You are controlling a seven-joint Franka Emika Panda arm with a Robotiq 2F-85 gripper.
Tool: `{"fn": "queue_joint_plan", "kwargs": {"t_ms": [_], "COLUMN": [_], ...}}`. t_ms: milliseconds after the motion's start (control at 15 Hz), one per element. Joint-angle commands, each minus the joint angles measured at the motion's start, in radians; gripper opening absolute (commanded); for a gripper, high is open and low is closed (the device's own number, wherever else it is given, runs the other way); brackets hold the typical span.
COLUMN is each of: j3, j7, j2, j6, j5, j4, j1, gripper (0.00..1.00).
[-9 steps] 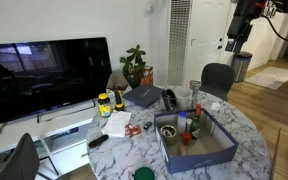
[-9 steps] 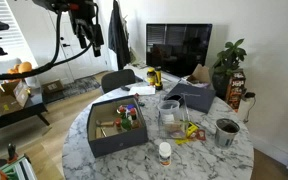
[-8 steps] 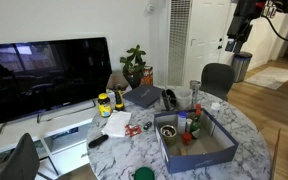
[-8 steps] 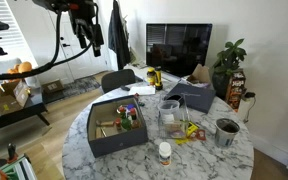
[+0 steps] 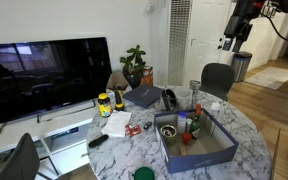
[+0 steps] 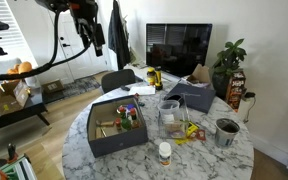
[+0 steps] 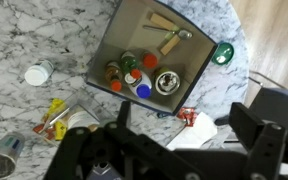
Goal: Pick up the clear frost cold cup and put it on the right side of the table
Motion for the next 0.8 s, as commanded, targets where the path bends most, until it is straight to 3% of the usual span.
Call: {"fn": "queue_joint_plan", "kwargs": {"t_ms": [0,267,467,533,733], "j3": [-0.037,-0.12,-0.12,-0.138,-0.138], "j7": [0.067,0.093,0.206,0.118,0.123], "j2": [0.057,0.187,0.284,0.207,0.24], "j6": [0.065,0.139,0.196,0.177,0.182], "j5": [-0.021,-0.047,-0.051,-0.032,-0.033], "j4": [0.054,0.176,0.265,0.199,0.222], "j1": [-0.093,-0.204,-0.25,-0.231,-0.232], "gripper": [1.0,1.0,1.0,1.0,1.0]}}
